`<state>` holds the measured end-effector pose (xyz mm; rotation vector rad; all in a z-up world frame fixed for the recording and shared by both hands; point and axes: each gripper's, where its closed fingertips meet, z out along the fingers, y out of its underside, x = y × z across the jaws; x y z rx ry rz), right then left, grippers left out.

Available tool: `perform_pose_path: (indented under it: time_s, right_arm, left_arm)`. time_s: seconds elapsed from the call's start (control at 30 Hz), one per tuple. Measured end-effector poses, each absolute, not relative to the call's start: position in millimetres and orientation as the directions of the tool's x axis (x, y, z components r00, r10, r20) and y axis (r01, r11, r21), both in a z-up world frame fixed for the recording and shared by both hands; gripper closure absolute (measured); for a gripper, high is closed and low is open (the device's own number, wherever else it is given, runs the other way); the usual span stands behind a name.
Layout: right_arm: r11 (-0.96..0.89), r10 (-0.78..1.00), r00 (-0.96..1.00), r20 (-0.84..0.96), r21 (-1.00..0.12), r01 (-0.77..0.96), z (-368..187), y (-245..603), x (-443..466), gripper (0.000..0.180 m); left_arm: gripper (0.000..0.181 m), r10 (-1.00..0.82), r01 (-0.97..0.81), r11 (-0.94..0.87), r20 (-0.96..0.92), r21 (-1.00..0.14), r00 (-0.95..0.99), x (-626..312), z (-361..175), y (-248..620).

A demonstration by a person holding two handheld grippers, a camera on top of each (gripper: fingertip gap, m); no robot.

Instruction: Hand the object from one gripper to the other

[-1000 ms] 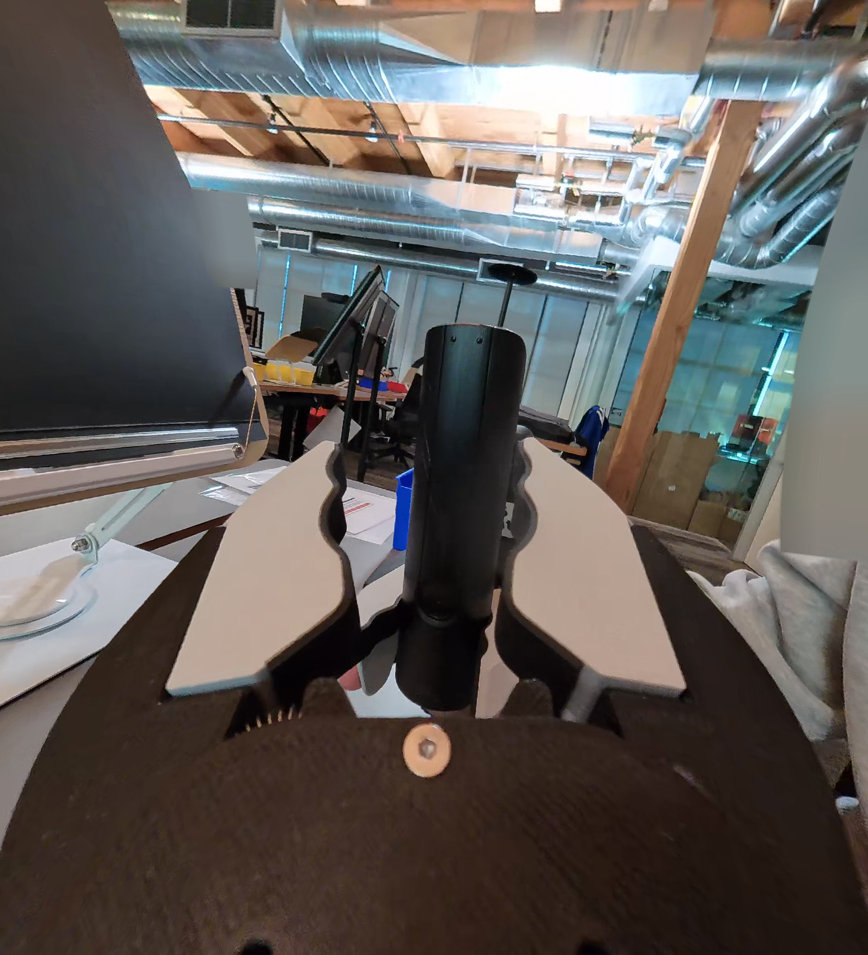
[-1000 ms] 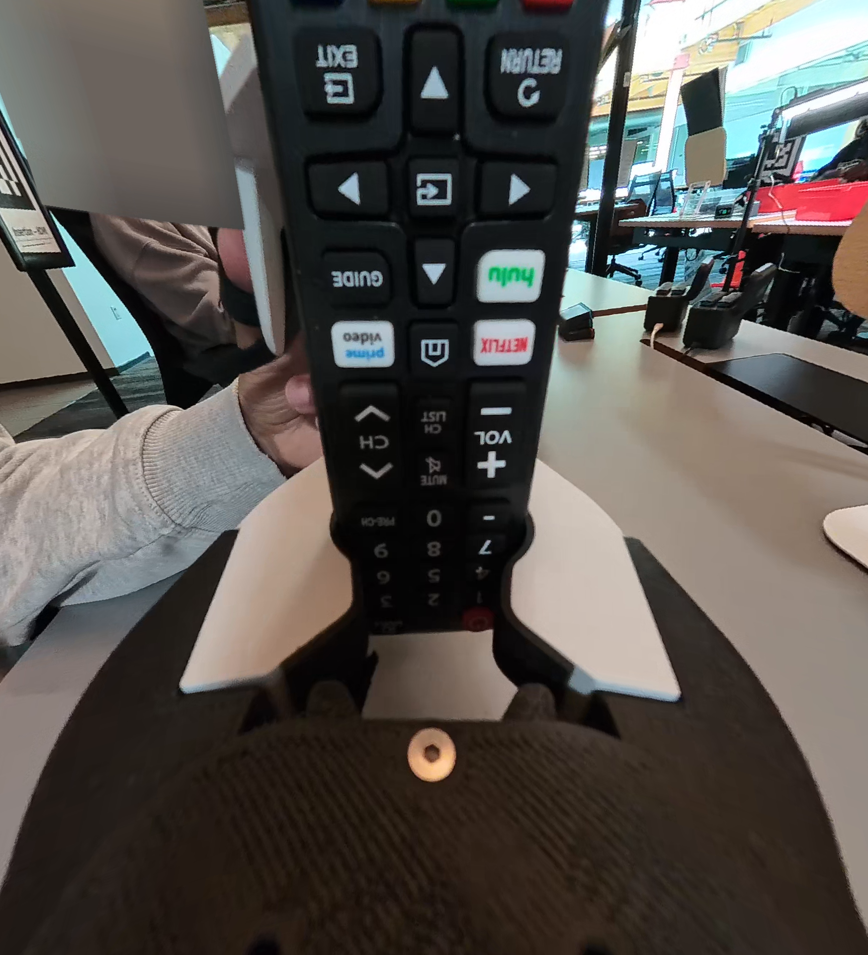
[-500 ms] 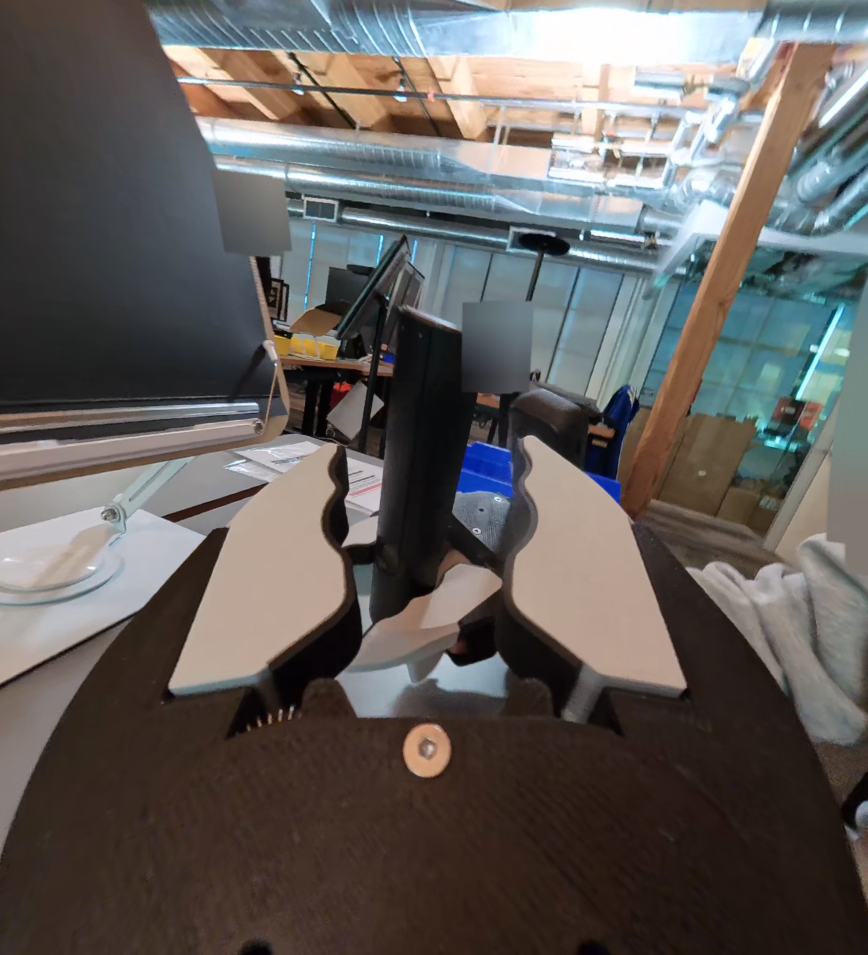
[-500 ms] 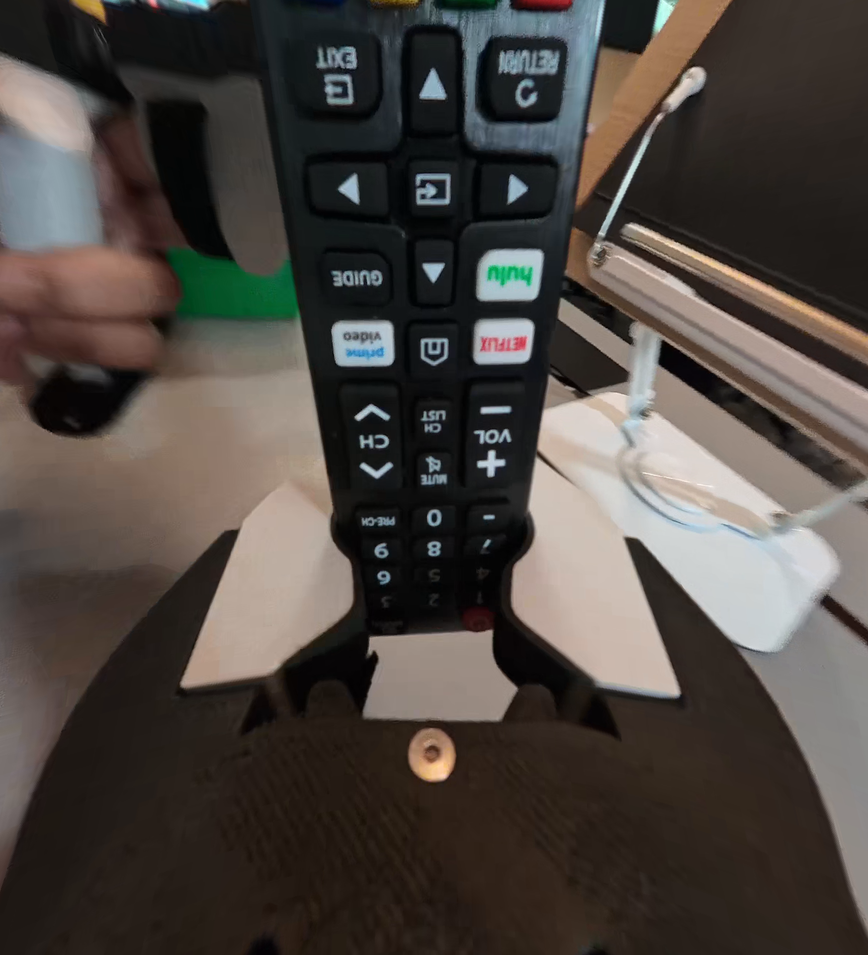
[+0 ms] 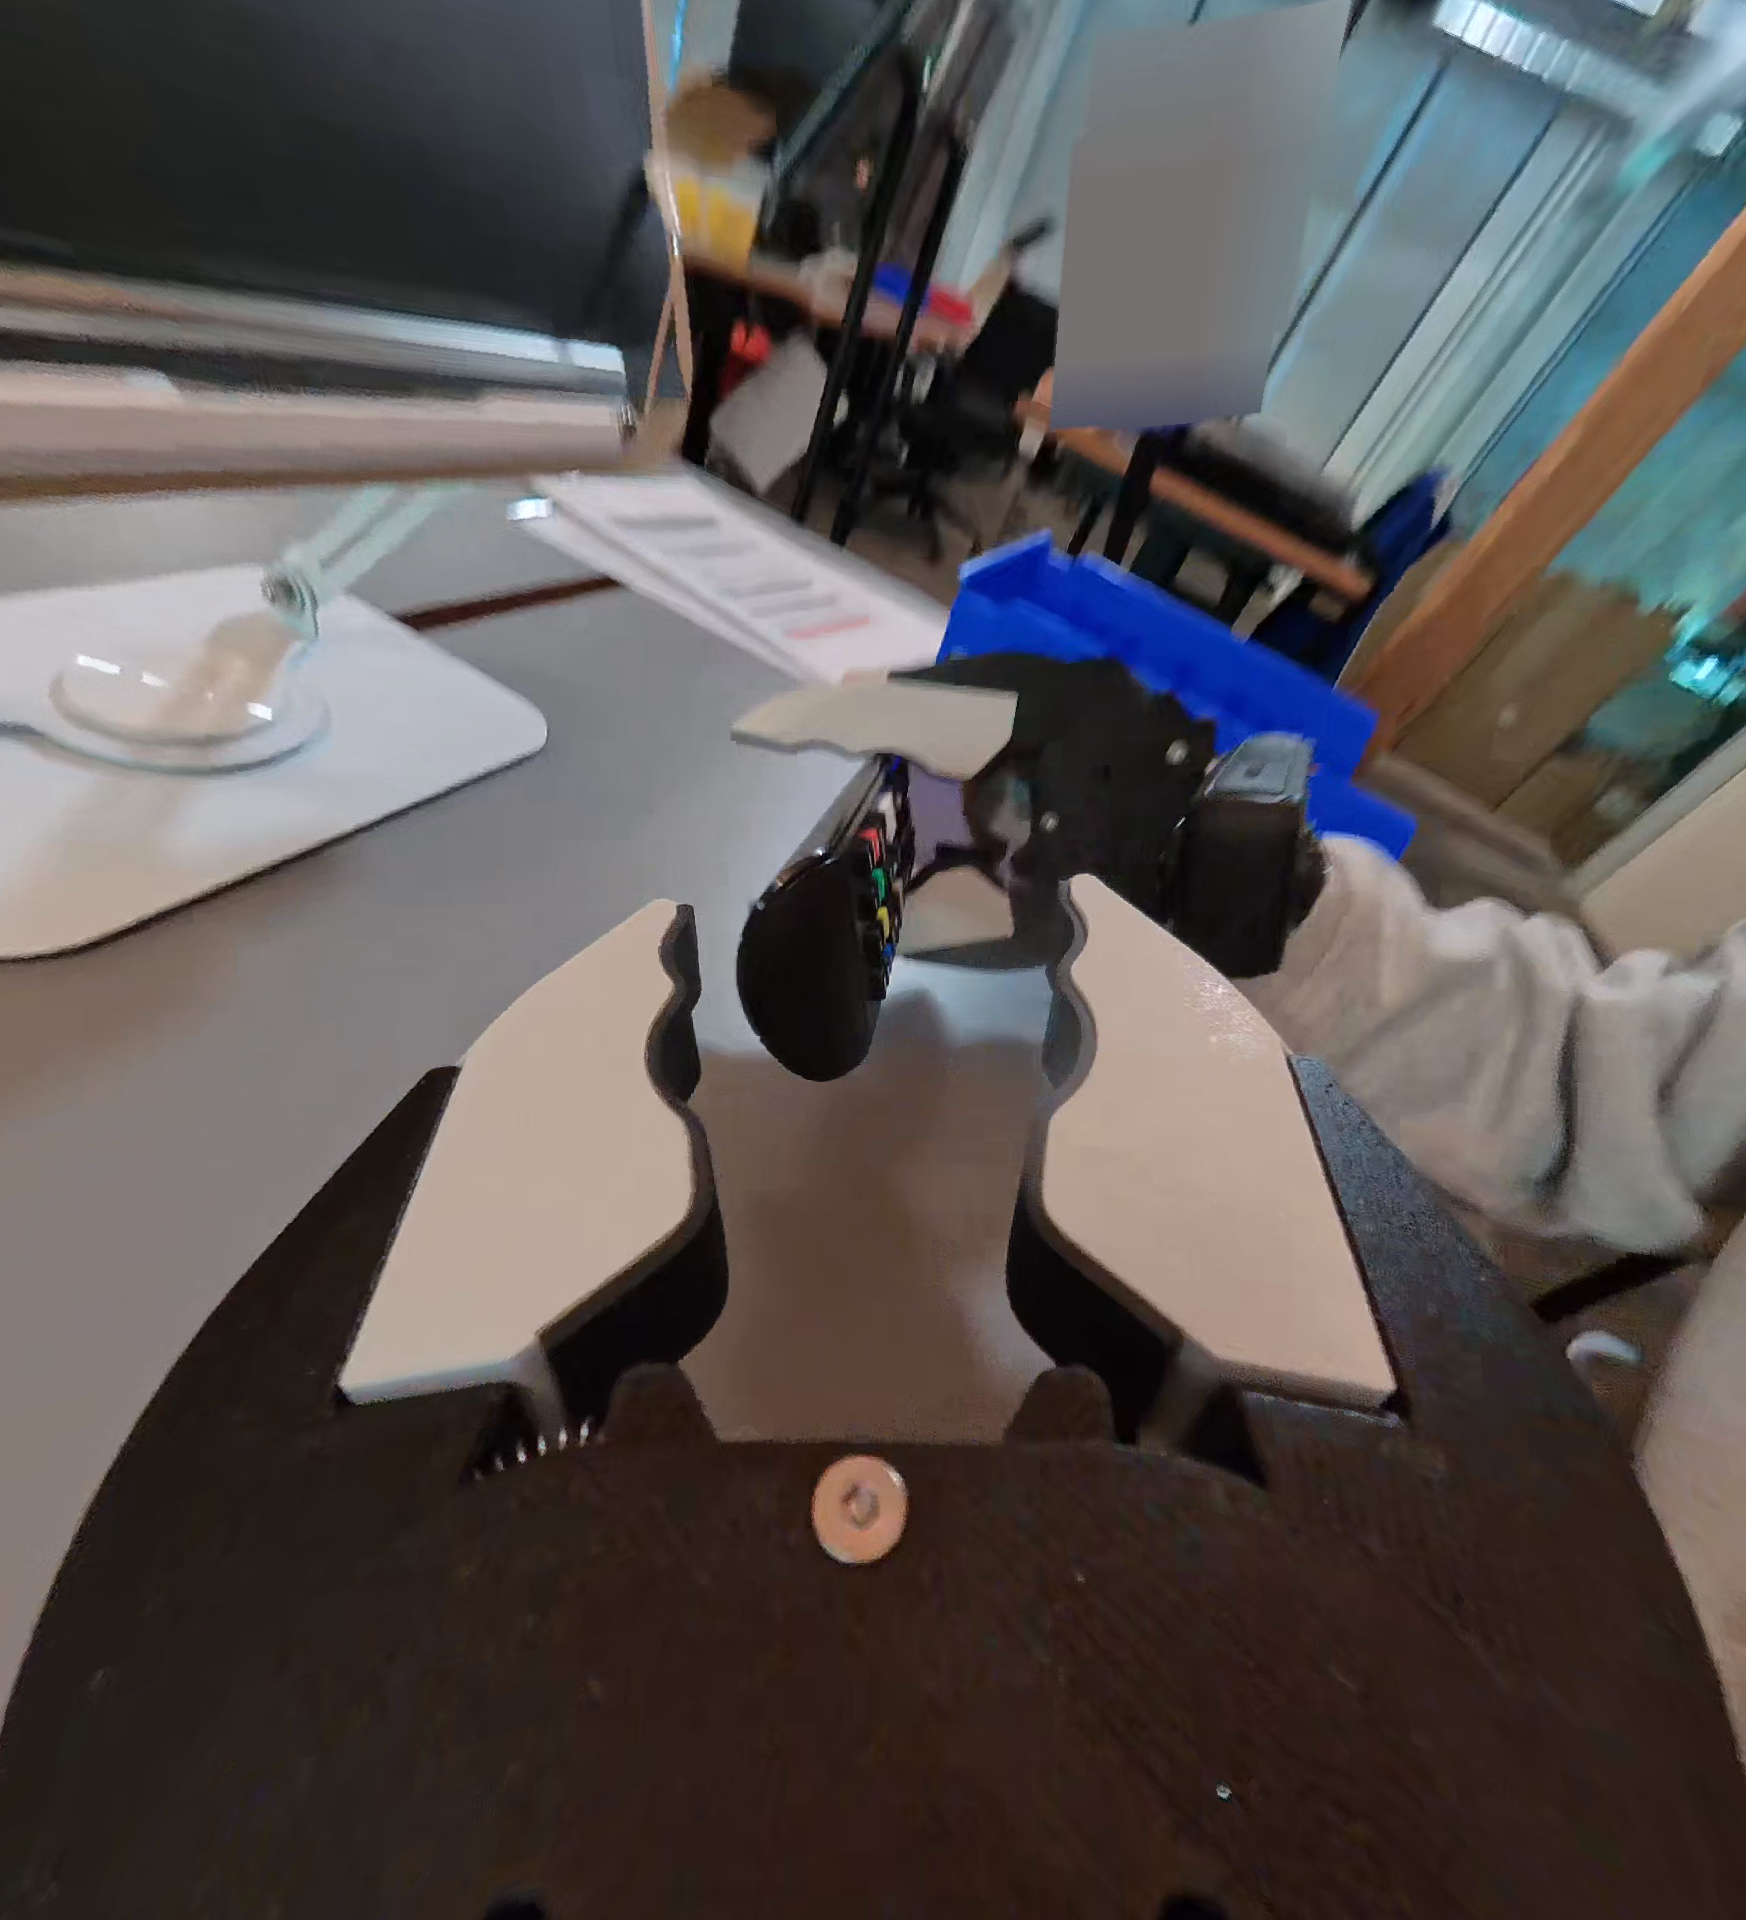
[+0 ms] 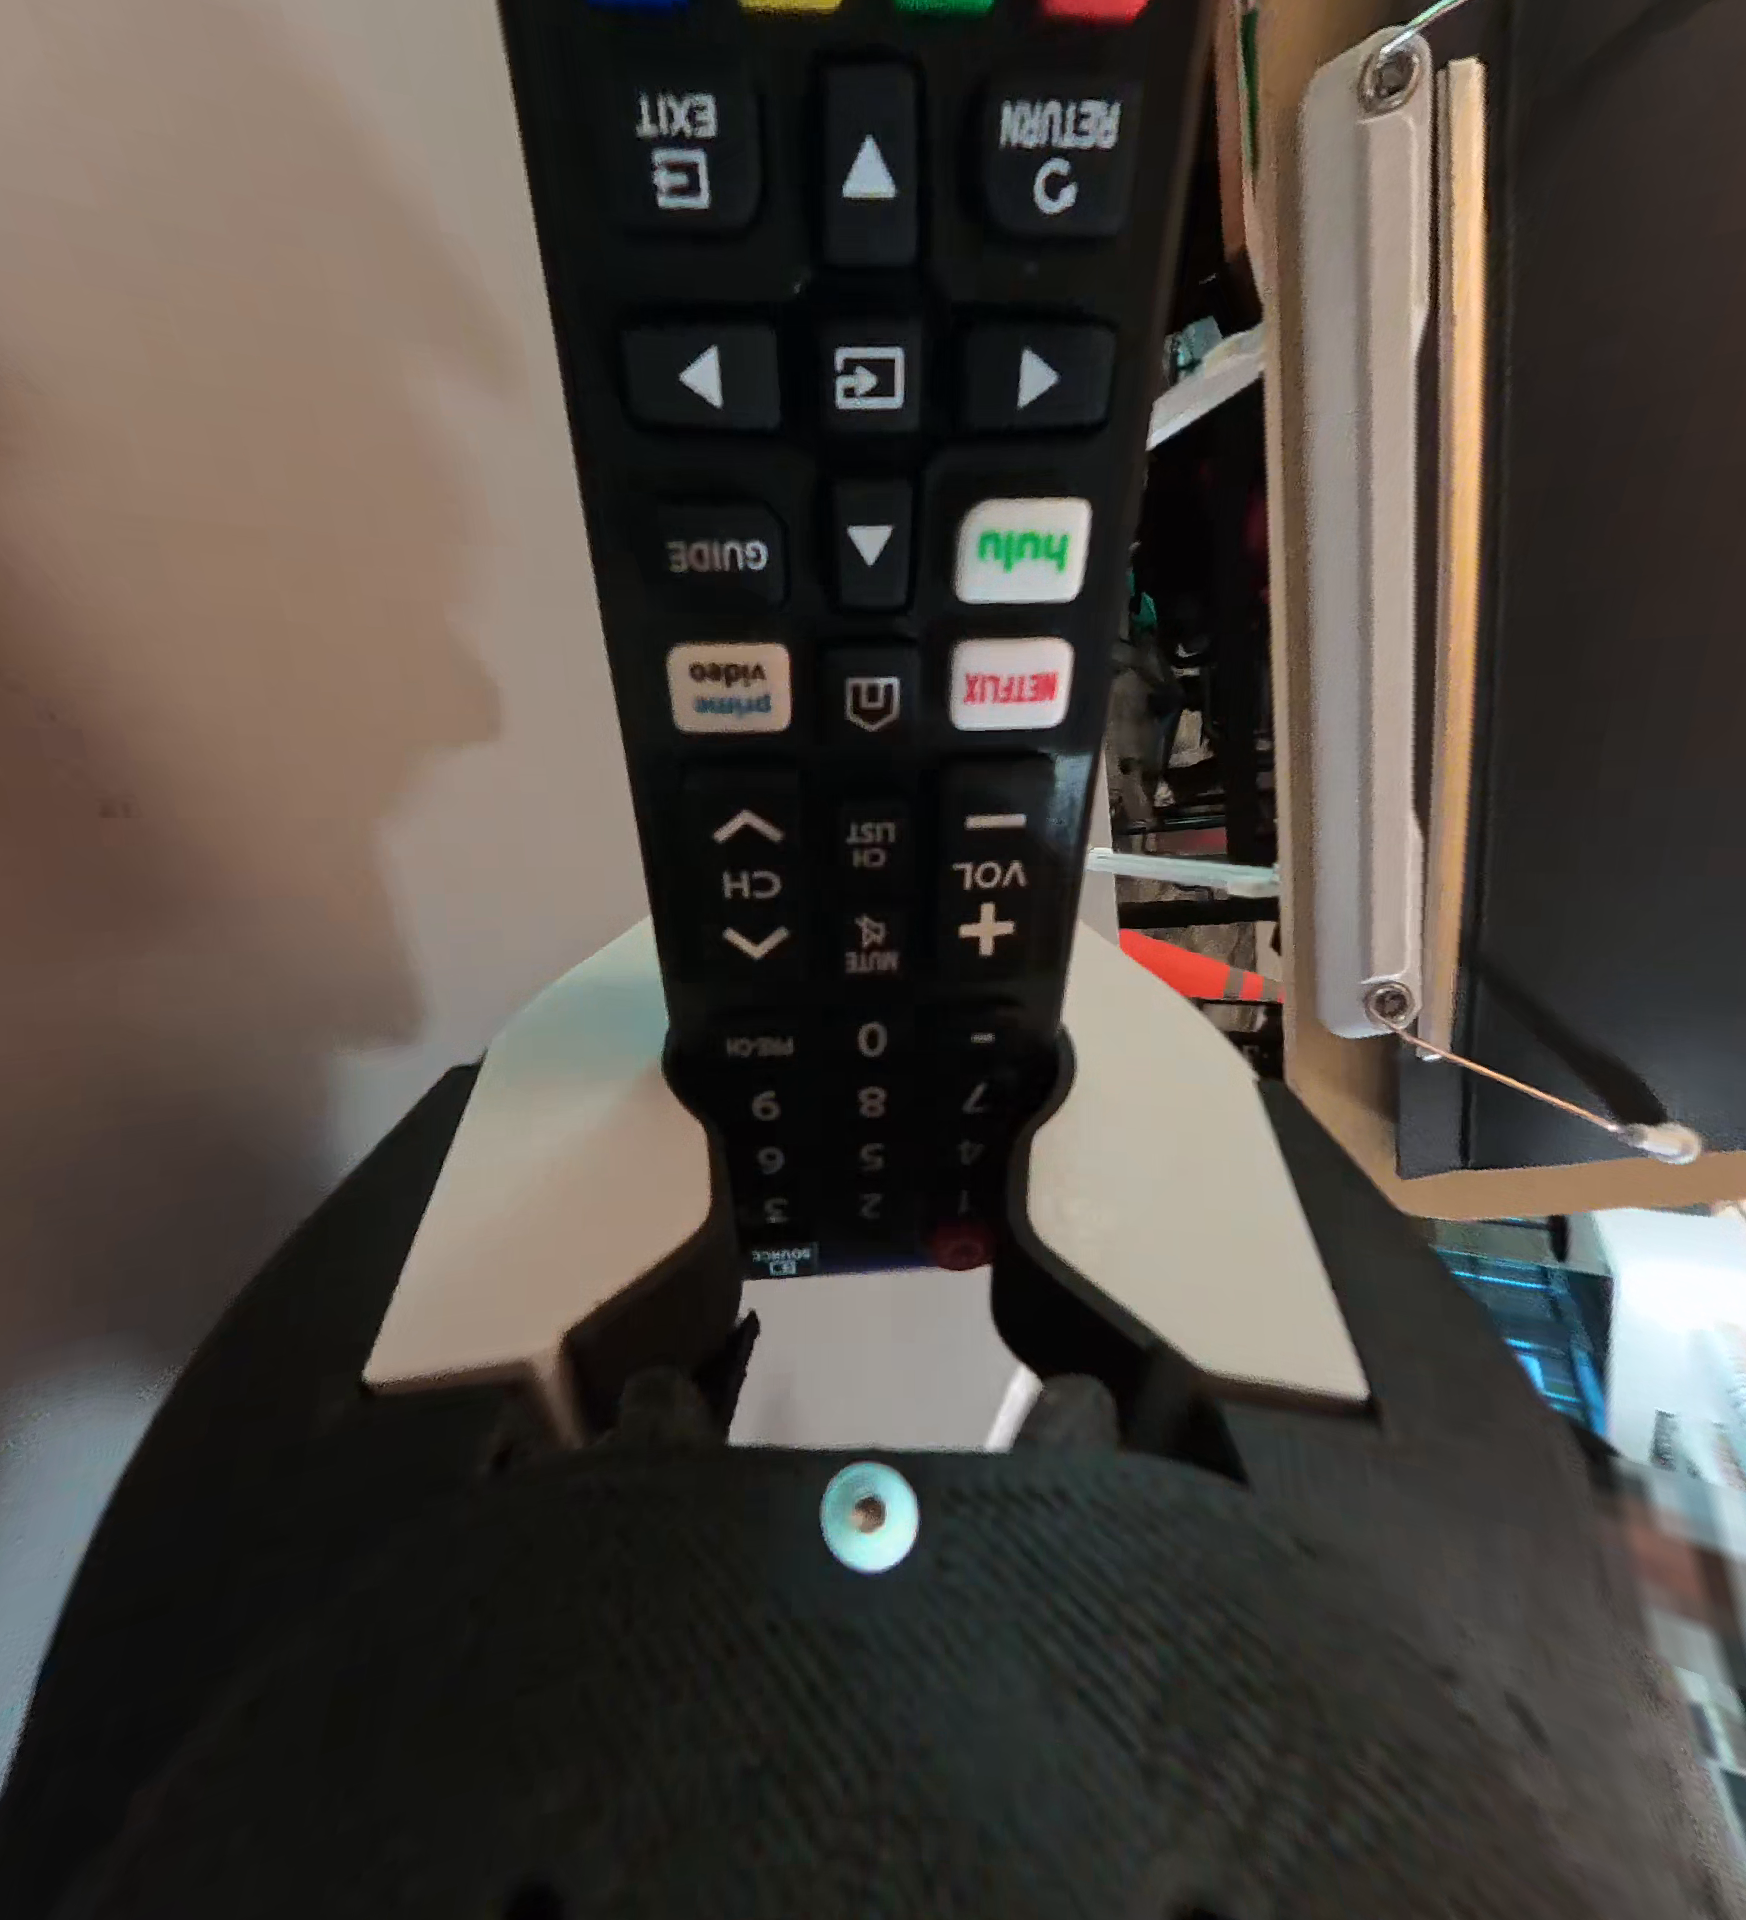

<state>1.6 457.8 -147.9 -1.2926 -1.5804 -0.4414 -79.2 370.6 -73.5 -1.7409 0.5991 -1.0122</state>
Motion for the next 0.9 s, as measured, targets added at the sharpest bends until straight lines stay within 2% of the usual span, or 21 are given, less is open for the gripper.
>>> perform_pose_path:
  time_s: [0.1, 0.27, 0.43, 0.77, 0.9]
  right_arm:
    - [0.382, 0.486, 0.034, 0.873, -0.247, 0.890, -147.6, 455.5, -0.2, 0.120]
    - [0.412, 0.454, 0.012, 0.891, -0.222, 0.884, -142.7, 450.6, -4.9, 0.120]
    - [0.424, 0.444, 0.011, 0.896, -0.221, 0.878, -138.7, 446.9, -8.5, 0.120]
    - [0.442, 0.415, 0.027, 0.909, -0.228, 0.868, -132.5, 450.5, -9.4, 0.119]
    - [0.433, 0.425, 0.097, 0.900, -0.296, 0.851, -121.0, 457.4, -3.7, 0.100]
  left_arm:
    - [0.113, -0.768, -0.059, -0.418, 0.318, -0.906, 0.556, -65.5, -97.3, 371.8]
    - [0.122, -0.760, -0.094, -0.448, 0.323, -0.889, 0.564, -55.9, -112.2, 374.9]
    - [0.151, -0.777, -0.014, -0.441, 0.373, -0.898, 0.507, -56.6, -102.0, 373.4]
    - [0.155, -0.767, 0.041, -0.473, 0.434, -0.880, 0.472, -55.4, -98.6, 373.9]
    - [0.155, -0.724, 0.136, -0.502, 0.501, -0.854, 0.475, -64.7, -95.2, 382.2]
